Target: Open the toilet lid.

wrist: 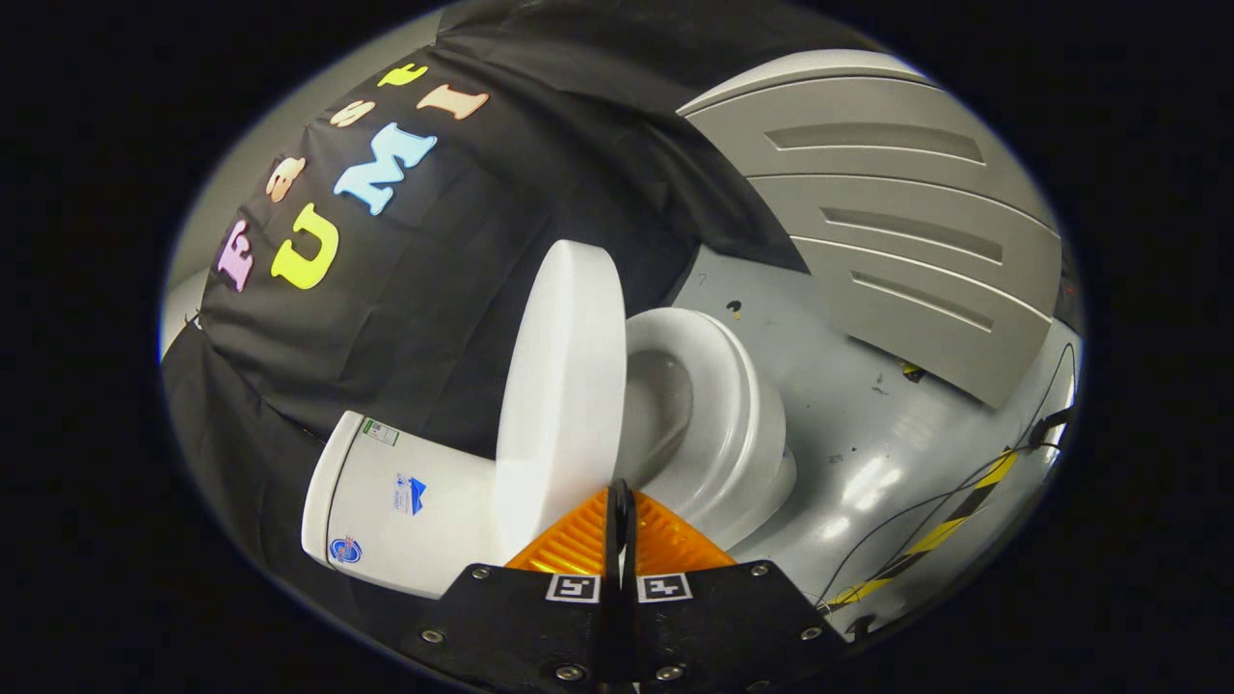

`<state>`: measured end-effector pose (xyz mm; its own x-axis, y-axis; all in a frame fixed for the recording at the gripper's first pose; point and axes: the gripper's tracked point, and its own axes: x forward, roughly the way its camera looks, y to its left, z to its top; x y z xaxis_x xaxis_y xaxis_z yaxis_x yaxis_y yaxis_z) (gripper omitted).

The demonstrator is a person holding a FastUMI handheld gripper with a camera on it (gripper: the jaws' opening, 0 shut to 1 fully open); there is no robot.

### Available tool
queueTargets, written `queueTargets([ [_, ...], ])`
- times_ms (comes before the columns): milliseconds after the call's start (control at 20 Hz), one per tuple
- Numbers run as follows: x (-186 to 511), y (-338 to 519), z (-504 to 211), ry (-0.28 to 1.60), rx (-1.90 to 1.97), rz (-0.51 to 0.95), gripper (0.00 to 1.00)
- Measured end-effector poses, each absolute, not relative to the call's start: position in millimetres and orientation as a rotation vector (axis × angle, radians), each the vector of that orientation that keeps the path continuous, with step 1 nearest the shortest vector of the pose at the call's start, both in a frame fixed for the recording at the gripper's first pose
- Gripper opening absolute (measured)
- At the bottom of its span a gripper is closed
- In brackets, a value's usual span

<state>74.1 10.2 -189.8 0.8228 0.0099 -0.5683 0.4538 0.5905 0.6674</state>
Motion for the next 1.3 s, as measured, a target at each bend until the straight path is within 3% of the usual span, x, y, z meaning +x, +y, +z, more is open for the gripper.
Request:
queueTargets([
  [1300, 93, 56, -103, 0.56, 0.516, -0.242, 0.0],
])
